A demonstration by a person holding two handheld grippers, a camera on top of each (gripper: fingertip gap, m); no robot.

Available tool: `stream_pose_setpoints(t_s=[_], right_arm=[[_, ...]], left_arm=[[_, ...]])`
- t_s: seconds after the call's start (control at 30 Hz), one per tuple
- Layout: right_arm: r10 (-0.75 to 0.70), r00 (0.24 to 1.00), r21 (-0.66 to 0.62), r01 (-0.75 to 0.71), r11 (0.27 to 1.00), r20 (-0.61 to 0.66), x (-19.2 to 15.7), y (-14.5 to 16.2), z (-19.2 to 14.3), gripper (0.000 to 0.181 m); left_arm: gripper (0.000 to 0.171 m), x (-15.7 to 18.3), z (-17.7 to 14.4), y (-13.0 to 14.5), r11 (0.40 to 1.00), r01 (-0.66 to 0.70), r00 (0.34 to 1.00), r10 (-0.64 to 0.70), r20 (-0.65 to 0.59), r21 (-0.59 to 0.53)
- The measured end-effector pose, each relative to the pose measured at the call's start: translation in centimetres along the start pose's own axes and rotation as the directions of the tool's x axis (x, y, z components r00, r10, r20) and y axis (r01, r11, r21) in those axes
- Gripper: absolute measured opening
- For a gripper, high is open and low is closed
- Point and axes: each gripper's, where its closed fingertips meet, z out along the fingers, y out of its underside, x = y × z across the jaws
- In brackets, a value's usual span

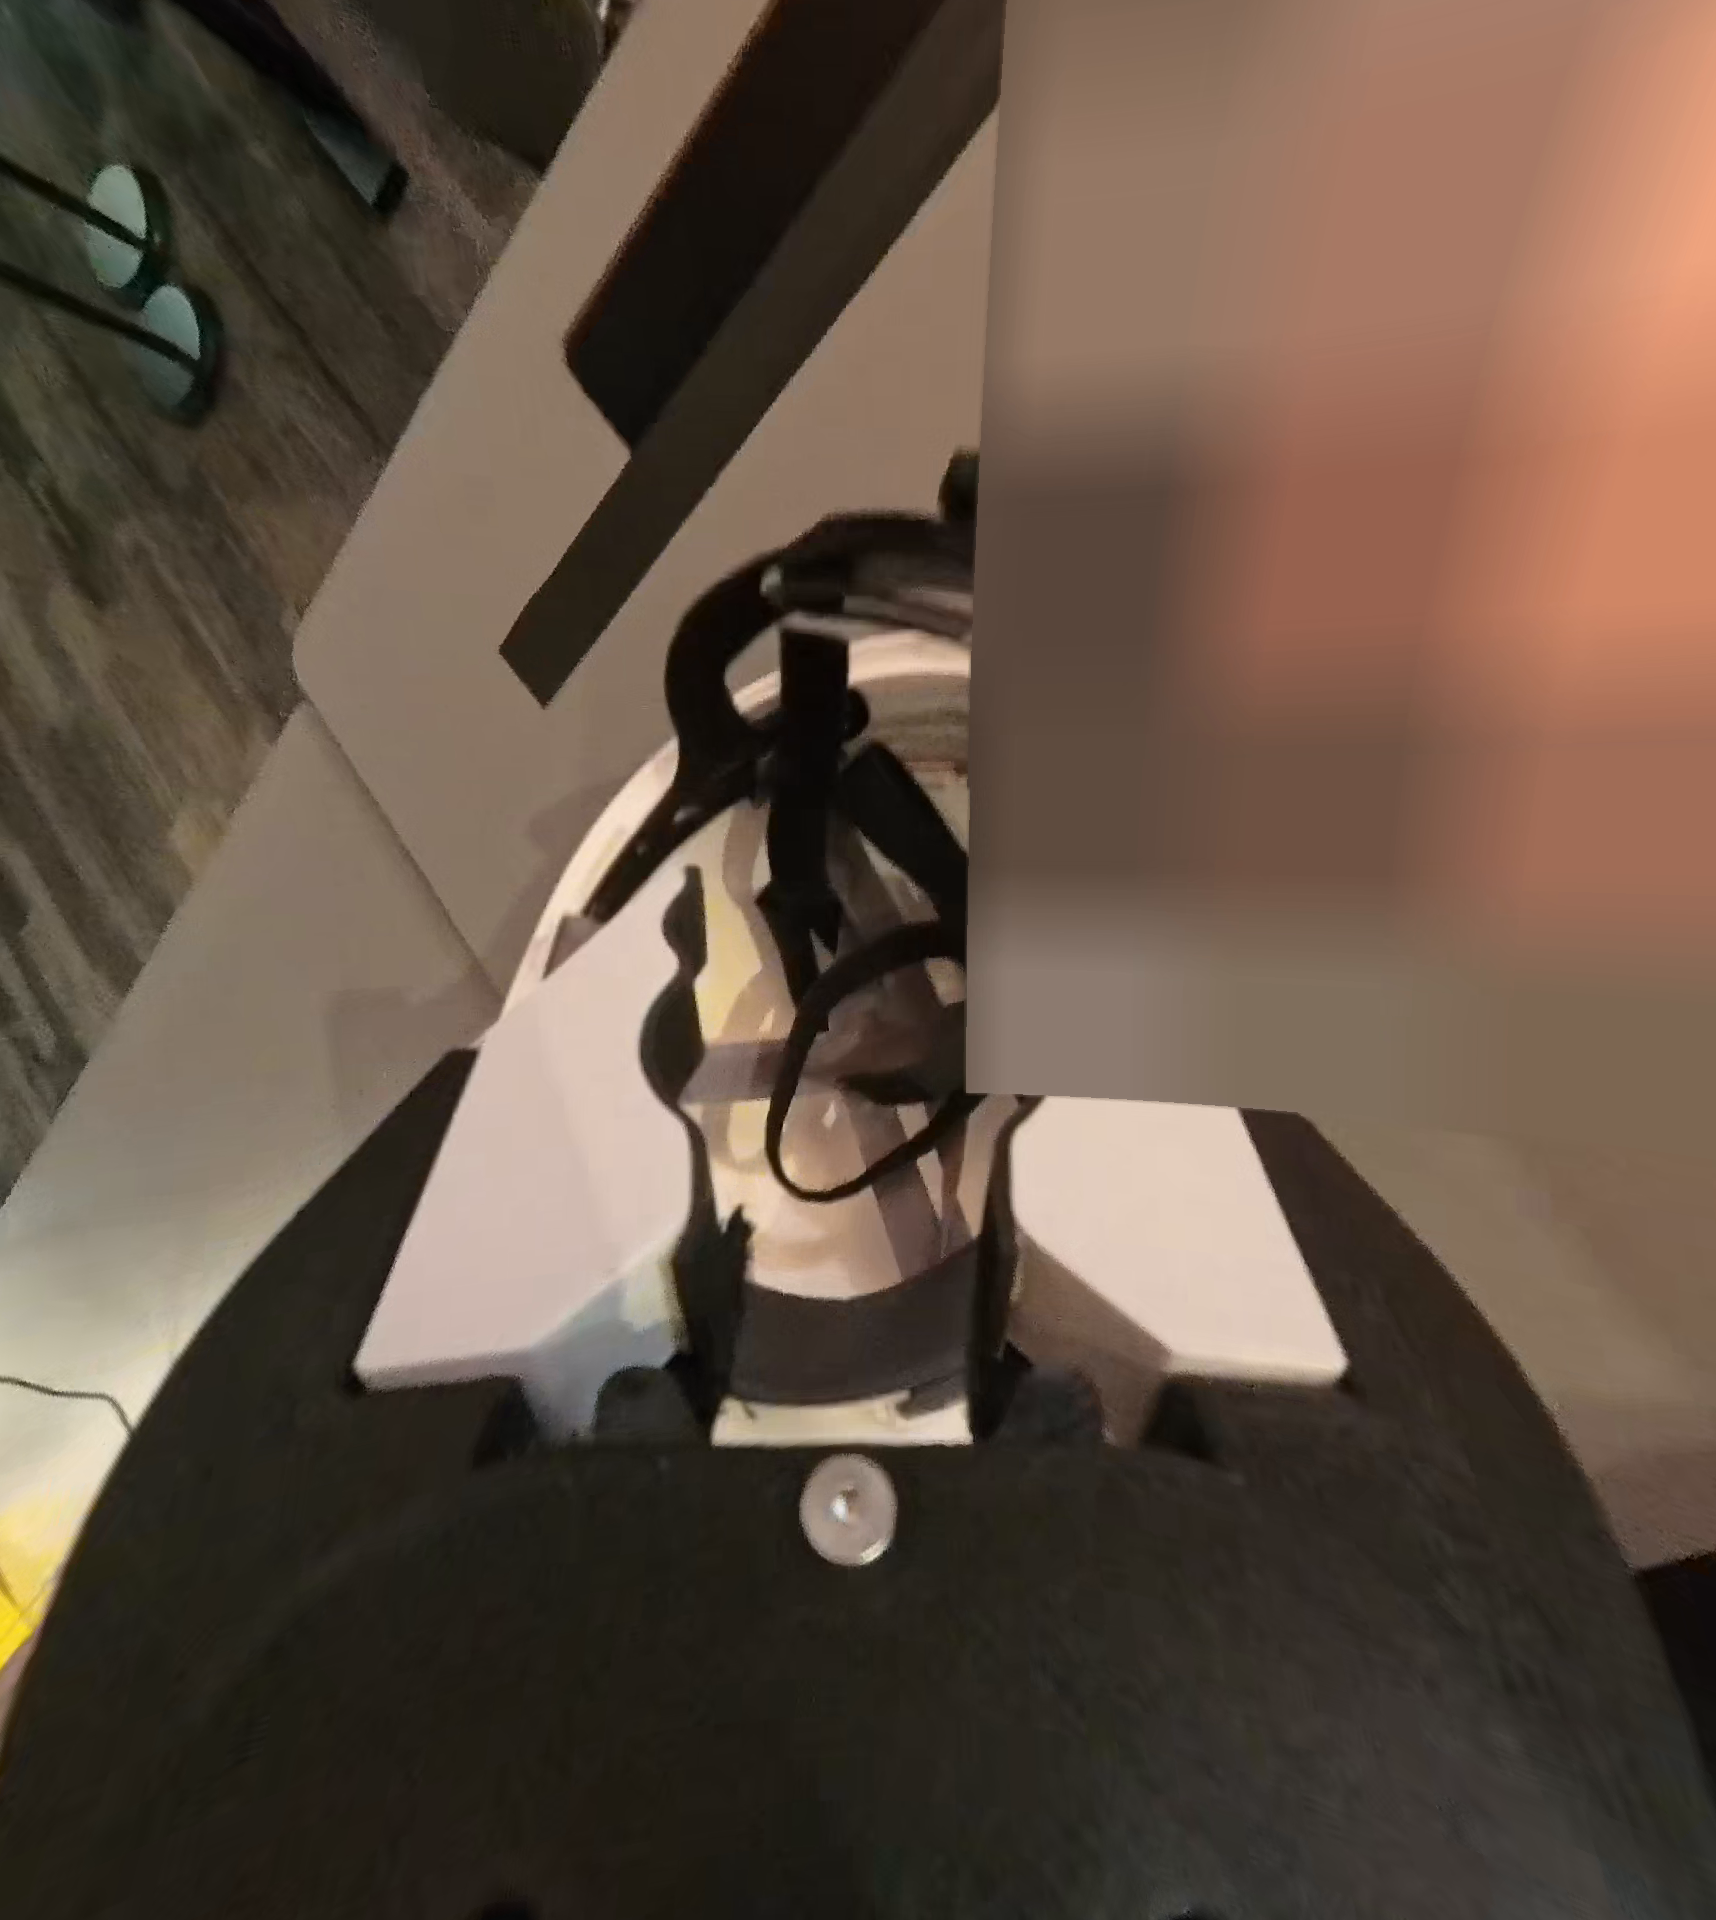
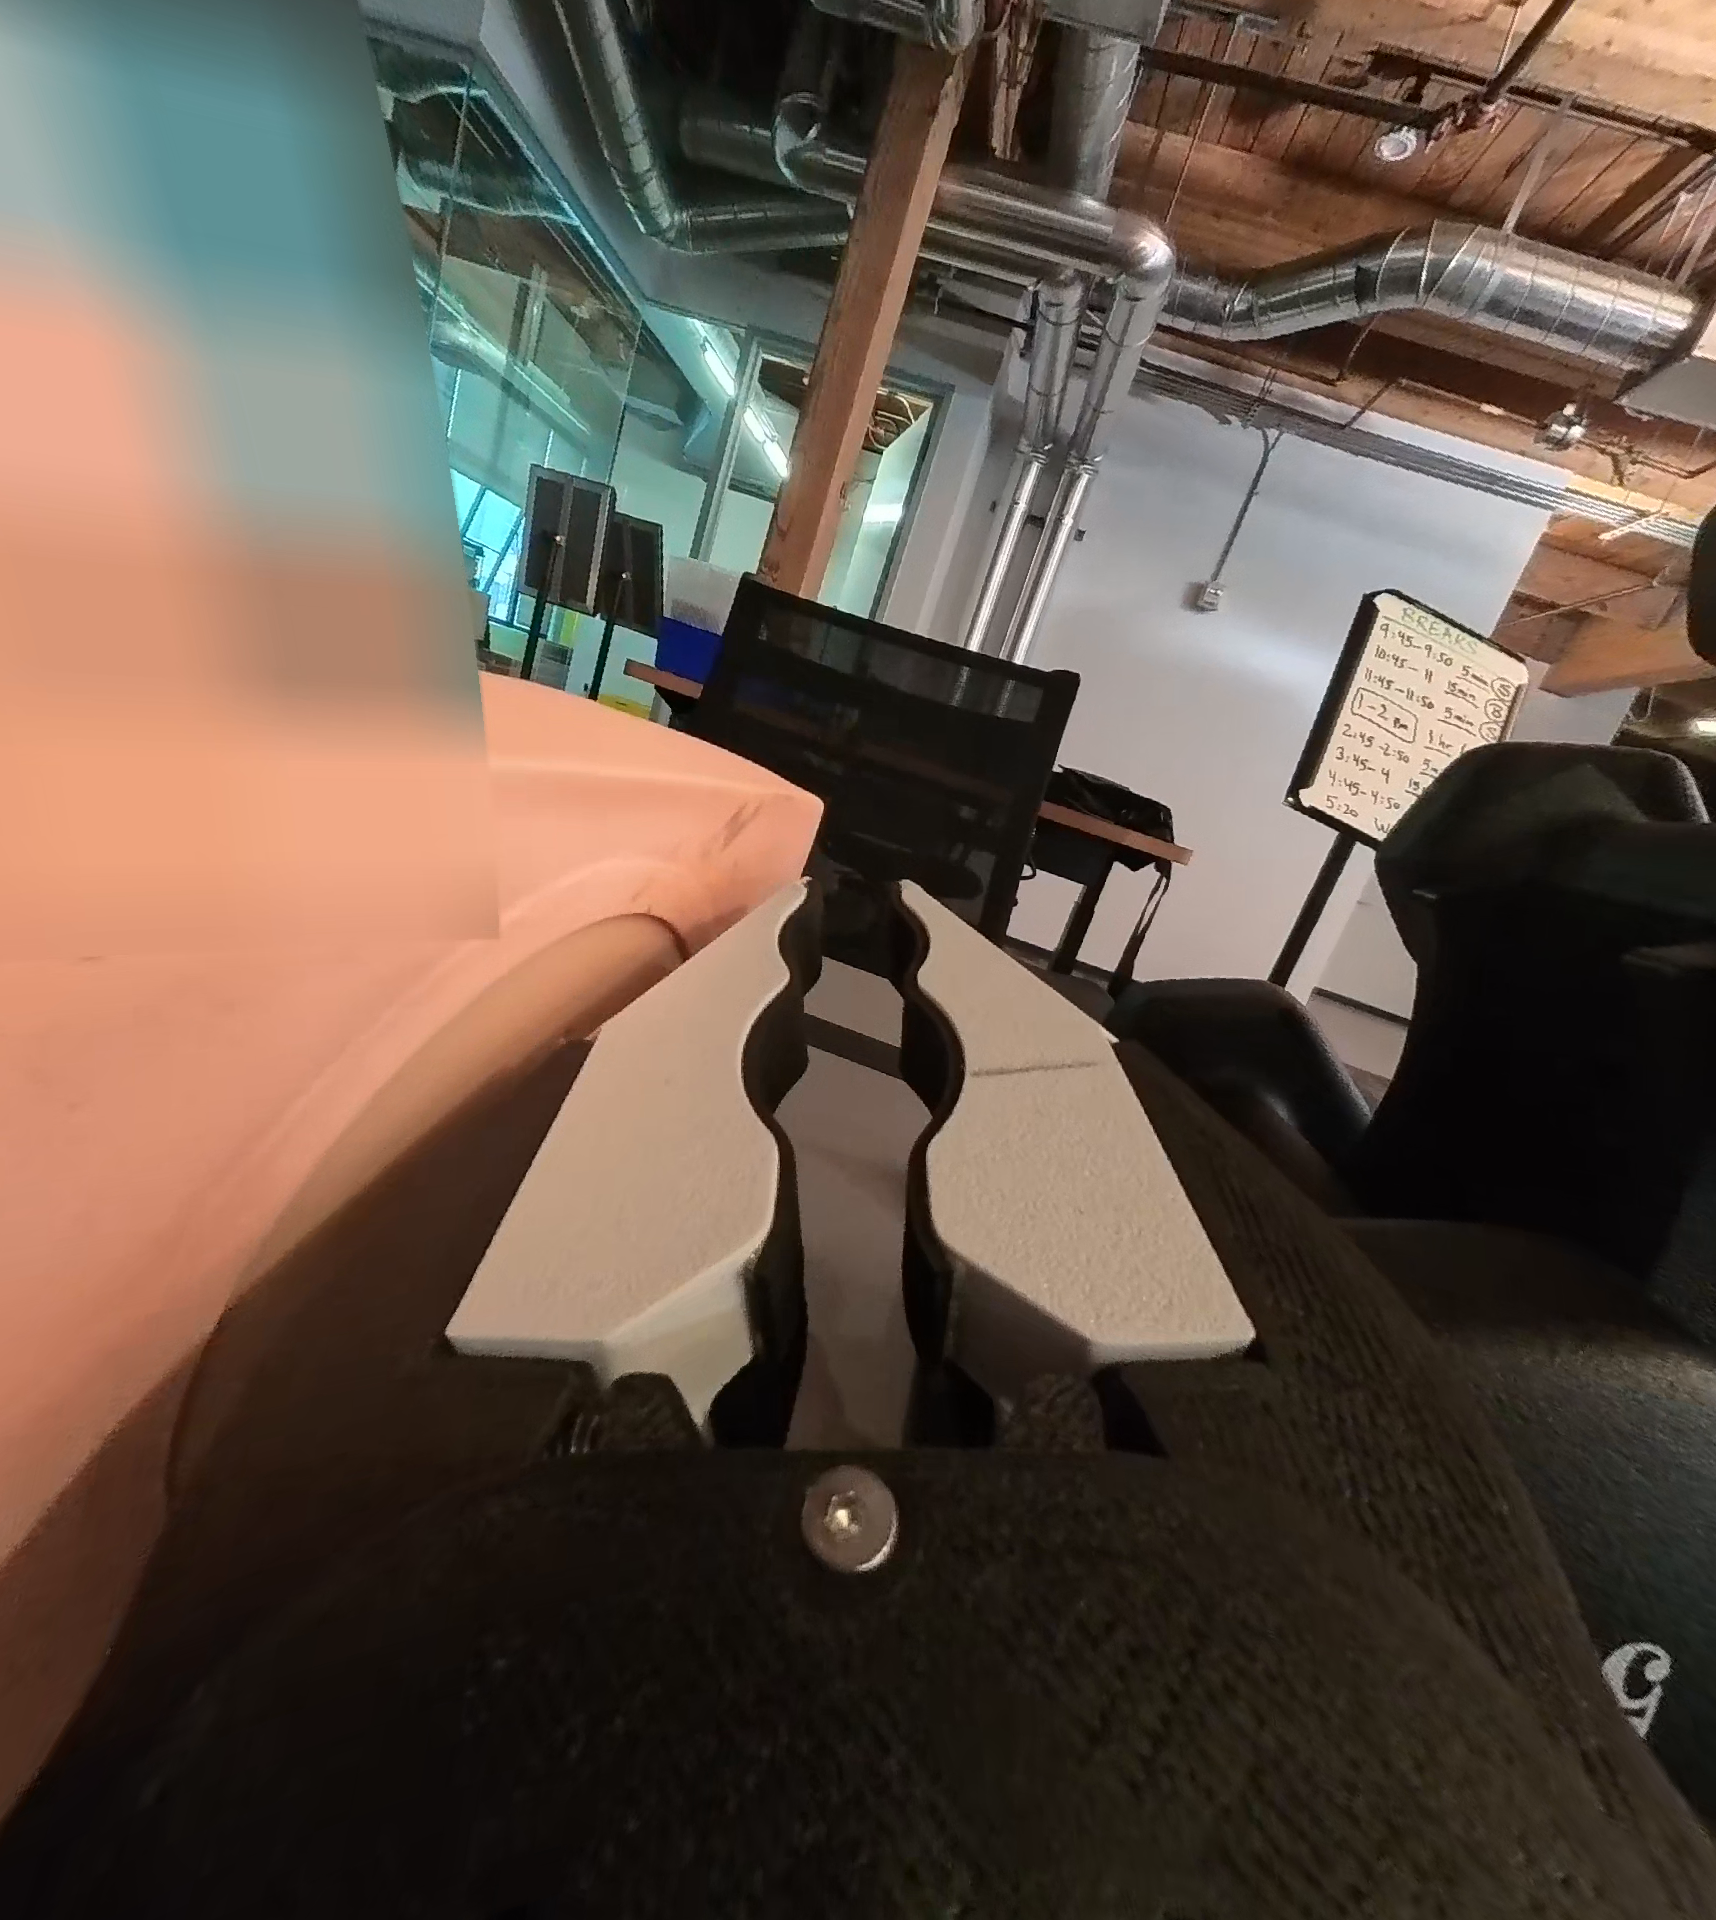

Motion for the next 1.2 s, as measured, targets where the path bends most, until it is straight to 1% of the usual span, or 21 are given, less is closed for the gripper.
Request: stream_pose_setpoints(t_s=[0.03, 0.13, 0.17, 0.23, 0.3, 0.4, 0.53, 0.57, 0.63, 0.7, 0.73, 0.8, 0.9, 0.97, 1.0, 1.07, 1.13, 1.2], right_arm=[[0.000, 1.000, -0.001, 0.000, 1.000, -0.001, 0.0, 0.0, 0.0, 0.010], [-0.007, 1.000, -0.005, 0.007, 1.000, 0.001, -0.1, 0.1, 0.0, 0.010], [-0.010, 1.000, -0.007, 0.010, 1.000, 0.002, -0.1, 0.1, 0.0, 0.010], [-0.018, 1.000, -0.009, 0.018, 1.000, 0.000, -0.1, 0.1, 0.0, 0.010], [-0.022, 1.000, -0.013, 0.022, 1.000, -0.004, -0.1, 0.2, 0.0, 0.010], [-0.023, 1.000, -0.016, 0.023, 1.000, -0.008, -0.1, 0.2, 0.0, 0.010], [-0.026, 1.000, -0.018, 0.026, 1.000, -0.007, -0.1, 0.2, 0.0, 0.010], [-0.026, 1.000, -0.018, 0.026, 1.000, -0.006, -0.1, 0.3, 0.0, 0.010], [-0.024, 1.000, -0.018, 0.024, 1.000, -0.005, -0.1, 0.3, 0.0, 0.010], [-0.020, 1.000, -0.017, 0.020, 1.000, -0.008, 0.0, 0.3, 0.0, 0.010], [-0.019, 1.000, -0.016, 0.019, 1.000, -0.008, 0.0, 0.2, 0.0, 0.010], [-0.020, 1.000, -0.016, 0.020, 1.000, -0.007, 0.0, 0.2, 0.0, 0.010], [-0.019, 1.000, -0.018, 0.019, 1.000, -0.005, 0.0, 0.3, 0.1, 0.010], [-0.020, 1.000, -0.018, 0.019, 1.000, -0.002, -0.1, 0.3, 0.1, 0.010], [-0.020, 1.000, -0.018, 0.020, 1.000, -0.001, -0.1, 0.2, 0.1, 0.010], [-0.022, 1.000, -0.019, 0.022, 1.000, 0.001, -0.2, 0.2, 0.1, 0.010], [-0.025, 1.000, -0.019, 0.025, 0.999, 0.002, -0.3, 0.2, 0.1, 0.010], [-0.027, 1.000, -0.019, 0.027, 0.999, 0.001, -0.3, 0.2, 0.1, 0.010]], left_arm=[[0.053, -0.2, 0.3, 1.2, 1.000, -0.010, 1.000, 0.010, -0.003, -0.011], [0.053, -0.6, 1.5, 4.3, 0.993, -0.086, 0.996, 0.086, -0.004, -0.085], [0.052, -1.2, 2.0, 5.3, 0.985, -0.109, 0.993, 0.113, 0.024, -0.132], [0.042, -2.3, 3.0, 7.4, 0.957, -0.117, 0.988, 0.140, 0.071, -0.265], [0.042, -2.7, 4.1, 9.0, 0.923, -0.095, 0.989, 0.129, 0.069, -0.374], [0.043, -1.8, 6.1, 10.3, 0.888, -0.062, 0.998, 0.068, -0.002, -0.456], [0.043, -2.7, 8.4, 11.6, 0.838, -0.059, 0.996, 0.083, 0.019, -0.543], [0.034, -2.9, 8.7, 11.9, 0.826, -0.058, 0.995, 0.091, 0.032, -0.561], [0.002, -3.3, 9.0, 12.3, 0.810, -0.064, 0.991, 0.118, 0.056, -0.583], [0.001, -3.5, 8.5, 12.2, 0.810, -0.051, 0.989, 0.122, 0.082, -0.585], [0.001, -3.9, 7.9, 11.8, 0.824, -0.047, 0.986, 0.130, 0.108, -0.565], [0.002, -5.2, 6.2, 10.0, 0.876, -0.027, 0.968, 0.142, 0.205, -0.481], [0.001, -7.4, 1.8, 6.4, 0.958, -0.013, 0.916, 0.127, 0.382, -0.287], [0.001, -8.8, -1.9, 3.8, 0.988, -0.051, 0.858, 0.120, 0.500, -0.149], [0.001, -9.4, -3.8, 2.5, 0.994, -0.082, 0.822, 0.112, 0.558, -0.078], [0.001, -10.1, -7.8, 0.3, 0.987, -0.155, 0.747, 0.091, 0.658, 0.038], [0.001, -10.6, -11.2, -1.2, 0.971, -0.212, 0.678, 0.065, 0.732, 0.111], [0.001, -10.6, -14.0, -2.5, 0.948, -0.265, 0.633, 0.031, 0.773, 0.179]])
